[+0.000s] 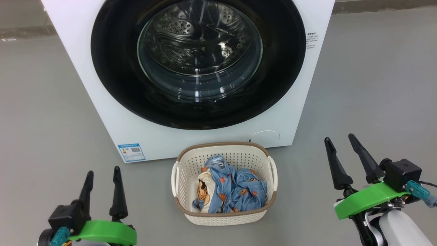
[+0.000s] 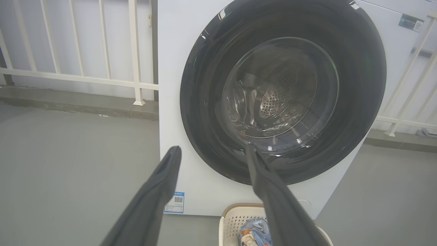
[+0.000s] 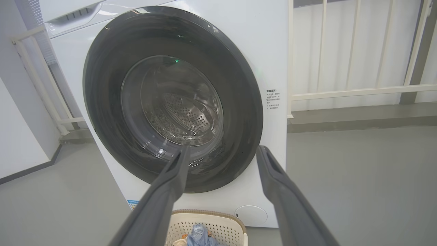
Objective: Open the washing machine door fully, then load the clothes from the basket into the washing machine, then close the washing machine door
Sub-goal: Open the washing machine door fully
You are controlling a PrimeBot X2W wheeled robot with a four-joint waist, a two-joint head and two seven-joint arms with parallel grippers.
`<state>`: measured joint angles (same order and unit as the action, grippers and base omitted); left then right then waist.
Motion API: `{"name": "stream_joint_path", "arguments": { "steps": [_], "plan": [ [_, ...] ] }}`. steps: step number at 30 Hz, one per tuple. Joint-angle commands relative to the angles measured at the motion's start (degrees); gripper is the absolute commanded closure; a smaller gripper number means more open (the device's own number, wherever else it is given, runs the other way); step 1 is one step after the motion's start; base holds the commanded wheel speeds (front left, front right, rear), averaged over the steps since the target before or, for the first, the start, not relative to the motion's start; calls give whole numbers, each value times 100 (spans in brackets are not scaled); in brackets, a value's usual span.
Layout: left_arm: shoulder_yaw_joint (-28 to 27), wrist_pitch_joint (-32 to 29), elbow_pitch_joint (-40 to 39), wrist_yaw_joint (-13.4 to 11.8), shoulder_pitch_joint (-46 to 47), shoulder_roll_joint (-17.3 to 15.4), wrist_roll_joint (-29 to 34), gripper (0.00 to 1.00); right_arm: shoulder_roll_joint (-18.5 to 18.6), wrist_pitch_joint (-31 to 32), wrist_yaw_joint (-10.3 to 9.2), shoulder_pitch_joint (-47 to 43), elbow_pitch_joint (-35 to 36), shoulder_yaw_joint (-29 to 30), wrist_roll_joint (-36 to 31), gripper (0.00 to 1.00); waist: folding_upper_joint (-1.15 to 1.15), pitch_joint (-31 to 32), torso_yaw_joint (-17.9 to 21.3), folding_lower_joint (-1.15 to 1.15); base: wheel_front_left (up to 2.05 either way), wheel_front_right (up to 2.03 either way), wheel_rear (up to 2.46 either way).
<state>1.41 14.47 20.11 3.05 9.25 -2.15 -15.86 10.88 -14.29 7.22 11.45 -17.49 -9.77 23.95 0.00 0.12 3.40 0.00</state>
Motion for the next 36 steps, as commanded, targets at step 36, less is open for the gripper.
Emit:
{"name": "stream_joint_path", "arguments": {
  "steps": [36],
  "plan": [
    [-178,52,-268,65,195,-77,83,0,25,-71,26,196,107,-146,6,0,0,17,-5,0,72,72,-144]
  ]
}}
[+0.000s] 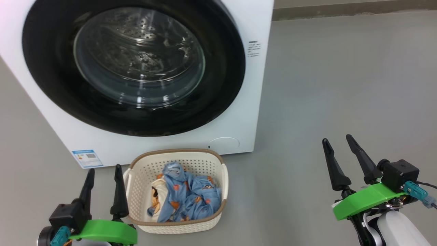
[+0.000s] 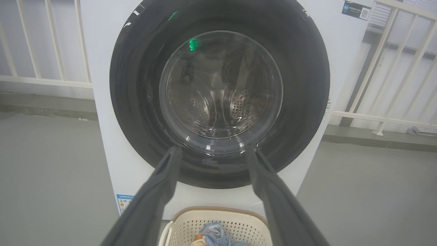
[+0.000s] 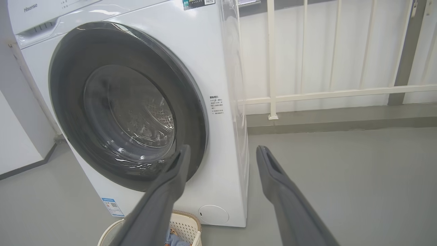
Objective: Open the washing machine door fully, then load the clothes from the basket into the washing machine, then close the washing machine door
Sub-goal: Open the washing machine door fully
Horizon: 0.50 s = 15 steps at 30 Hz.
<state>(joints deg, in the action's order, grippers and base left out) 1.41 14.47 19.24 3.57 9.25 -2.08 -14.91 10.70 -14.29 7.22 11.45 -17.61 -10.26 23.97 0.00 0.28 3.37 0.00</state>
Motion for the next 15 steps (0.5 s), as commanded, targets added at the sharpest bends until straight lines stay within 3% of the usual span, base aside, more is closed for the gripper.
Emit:
{"name": "stream_joint_path", "arguments": {
  "steps": [1,7,15],
  "plan": [
    [-177,52,-187,15,191,-83,-14,0,47,-71,26,198,116,-100,9,0,0,2,-2,0,75,75,-150],
    [-163,52,-182,16,170,-82,-18,0,58,-71,26,200,102,-116,27,0,0,14,-9,0,51,51,-102],
    [-145,52,-148,14,159,-82,-37,0,63,-71,26,188,93,-156,43,0,0,40,-22,0,7,7,-14]
  ]
}}
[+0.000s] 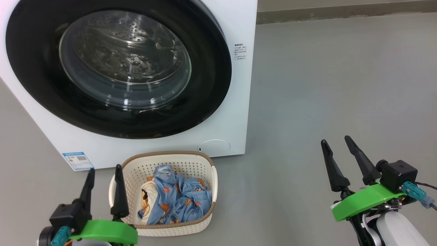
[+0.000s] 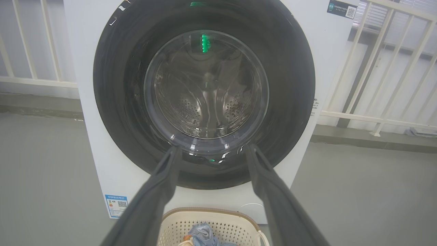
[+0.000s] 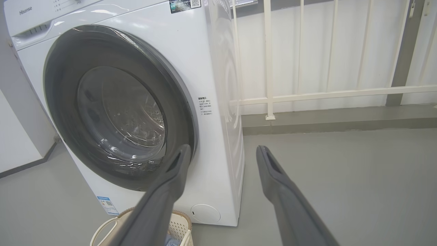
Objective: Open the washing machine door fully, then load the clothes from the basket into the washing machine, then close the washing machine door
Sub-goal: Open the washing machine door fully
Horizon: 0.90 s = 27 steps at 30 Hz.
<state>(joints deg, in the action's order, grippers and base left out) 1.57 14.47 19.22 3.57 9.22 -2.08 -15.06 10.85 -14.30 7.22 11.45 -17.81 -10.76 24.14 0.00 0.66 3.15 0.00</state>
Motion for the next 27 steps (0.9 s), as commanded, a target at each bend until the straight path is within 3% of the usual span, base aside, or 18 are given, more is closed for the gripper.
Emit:
{"name": "stream_joint_path", "arguments": {
  "steps": [1,27],
  "plan": [
    [-158,52,-142,13,161,-82,-22,0,50,-70,26,187,114,-110,26,0,0,4,0,0,0,0,0],
    [-161,52,-123,-44,192,-81,32,0,194,-70,26,426,41,-66,94,0,0,-145,-52,0,0,0,0]
  ]
}}
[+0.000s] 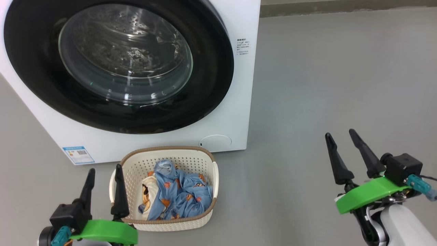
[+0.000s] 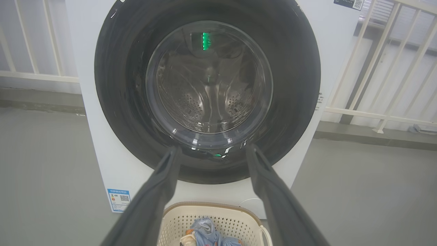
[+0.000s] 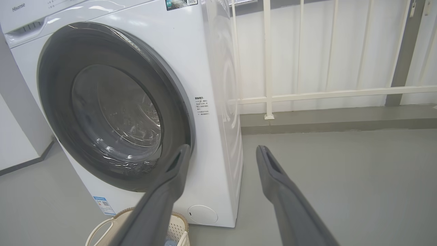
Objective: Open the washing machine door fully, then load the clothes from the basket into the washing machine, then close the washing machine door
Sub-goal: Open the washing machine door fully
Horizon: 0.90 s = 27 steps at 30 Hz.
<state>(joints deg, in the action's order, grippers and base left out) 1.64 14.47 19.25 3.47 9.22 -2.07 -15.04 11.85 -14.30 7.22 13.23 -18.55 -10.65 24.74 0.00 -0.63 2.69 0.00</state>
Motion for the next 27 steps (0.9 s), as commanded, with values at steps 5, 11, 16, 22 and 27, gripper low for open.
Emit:
{"name": "stream_joint_path", "arguments": {
  "steps": [5,11,16,22,27],
  "plan": [
    [-148,52,-169,-30,227,-82,13,0,191,-70,26,502,71,-96,117,0,0,-177,-40,0,0,0,0],
    [-121,52,-236,-55,283,-82,21,0,308,-70,26,787,29,-41,215,0,0,-351,-121,0,0,0,0],
    [-111,52,-347,-88,362,-81,9,0,399,-70,26,1060,-42,49,400,39,0,-553,-238,0,0,0,0],
    [-84,52,-527,-129,478,-81,-105,0,478,-70,26,1464,-187,176,1077,100,0,-887,-390,0,0,0,0],
    [-25,52,-658,-163,580,-81,-164,0,638,-70,26,1933,-312,39,1898,100,0,-1180,-505,0,0,0,0]
  ]
}}
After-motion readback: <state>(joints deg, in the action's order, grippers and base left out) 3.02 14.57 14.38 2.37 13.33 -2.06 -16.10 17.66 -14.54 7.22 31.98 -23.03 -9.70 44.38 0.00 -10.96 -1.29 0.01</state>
